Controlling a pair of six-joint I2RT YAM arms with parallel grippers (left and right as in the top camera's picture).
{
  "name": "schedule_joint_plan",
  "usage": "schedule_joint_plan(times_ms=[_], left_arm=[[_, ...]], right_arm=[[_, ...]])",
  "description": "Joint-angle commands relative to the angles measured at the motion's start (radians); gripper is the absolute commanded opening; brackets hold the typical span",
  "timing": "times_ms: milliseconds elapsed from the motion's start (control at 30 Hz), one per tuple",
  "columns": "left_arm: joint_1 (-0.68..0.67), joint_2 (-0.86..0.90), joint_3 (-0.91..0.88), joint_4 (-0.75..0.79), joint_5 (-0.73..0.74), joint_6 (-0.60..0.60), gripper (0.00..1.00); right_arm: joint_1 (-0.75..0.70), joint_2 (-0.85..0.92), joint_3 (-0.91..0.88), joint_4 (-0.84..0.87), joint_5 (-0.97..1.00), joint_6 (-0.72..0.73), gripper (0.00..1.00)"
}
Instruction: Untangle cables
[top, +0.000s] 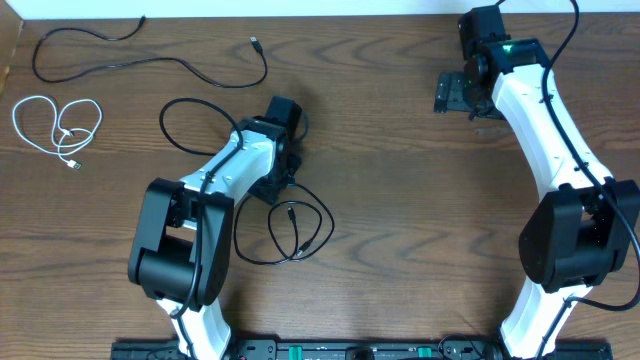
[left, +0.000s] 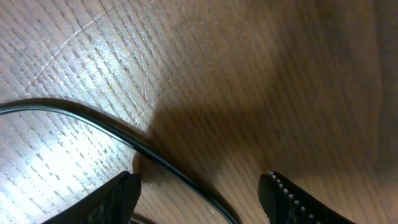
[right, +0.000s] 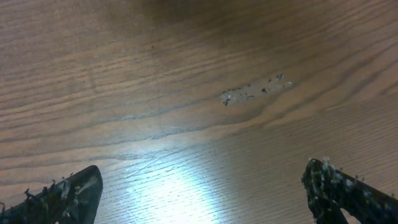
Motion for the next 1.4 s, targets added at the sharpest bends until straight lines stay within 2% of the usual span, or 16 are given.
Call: schedule_joint_plan(times_ms=[0, 67, 167, 300, 367, 433, 567, 767, 933, 1100, 1200, 1267, 1367], left_arm=[[0.002, 0.044, 0.003, -0.003, -0.018, -0.013, 0.65], [0.002, 0.059, 0.003, -0.005, -0.017, -0.013, 0.64], [0.002, 0.079, 0.003, -0.008, -0.017, -0.013, 0.53], [0.002, 0.116, 0.003, -0.023, -0.017, -0.013, 0.50], [0.002, 0.138, 0.003, -0.036, -0.017, -0.013, 0.41], [0.002, 0.162, 0.003, -0.048, -0.016, -0.013, 0.26], [0.002, 0.188, 0.003, -0.060, -0.005, -0.013, 0.08], [0.002, 0.186, 0.003, -0.059, 0.005, -0.006, 0.07], [0.011, 0.141, 0.025, -0.058, 0.072, 0.179, 0.08], [0.008, -0.017, 0.034, -0.026, 0.079, 0.389, 0.07], [0.009, -0.151, 0.034, 0.014, 0.149, 0.495, 0.07], [0.010, -0.237, 0.034, 0.040, 0.195, 0.542, 0.07], [0.010, -0.355, 0.034, 0.045, 0.214, 0.554, 0.08]], right_arm=[[0.001, -0.006, -0.006, -0.001, 0.010, 0.017, 0.99], [0.001, -0.006, -0.006, -0.001, 0.010, 0.017, 0.99], [0.001, -0.006, -0.006, -0.001, 0.010, 0.016, 0.99], [0.001, -0.006, -0.006, -0.001, 0.010, 0.017, 0.99], [0.001, -0.006, -0.006, -0.001, 0.010, 0.016, 0.99], [0.001, -0.006, -0.006, -0.001, 0.010, 0.016, 0.99], [0.001, -0.006, -0.006, -0.001, 0.010, 0.016, 0.99], [0.001, -0.006, -0.006, -0.001, 0.010, 0.017, 0.99], [0.000, -0.006, -0.006, -0.001, 0.010, 0.017, 0.99], [0.000, -0.006, -0.006, -0.001, 0.010, 0.017, 0.99], [0.000, -0.006, -0.006, -0.001, 0.010, 0.016, 0.99], [0.000, -0.006, -0.006, -0.001, 0.010, 0.016, 0.99], [0.000, -0.006, -0.006, -0.001, 0.010, 0.017, 0.99]])
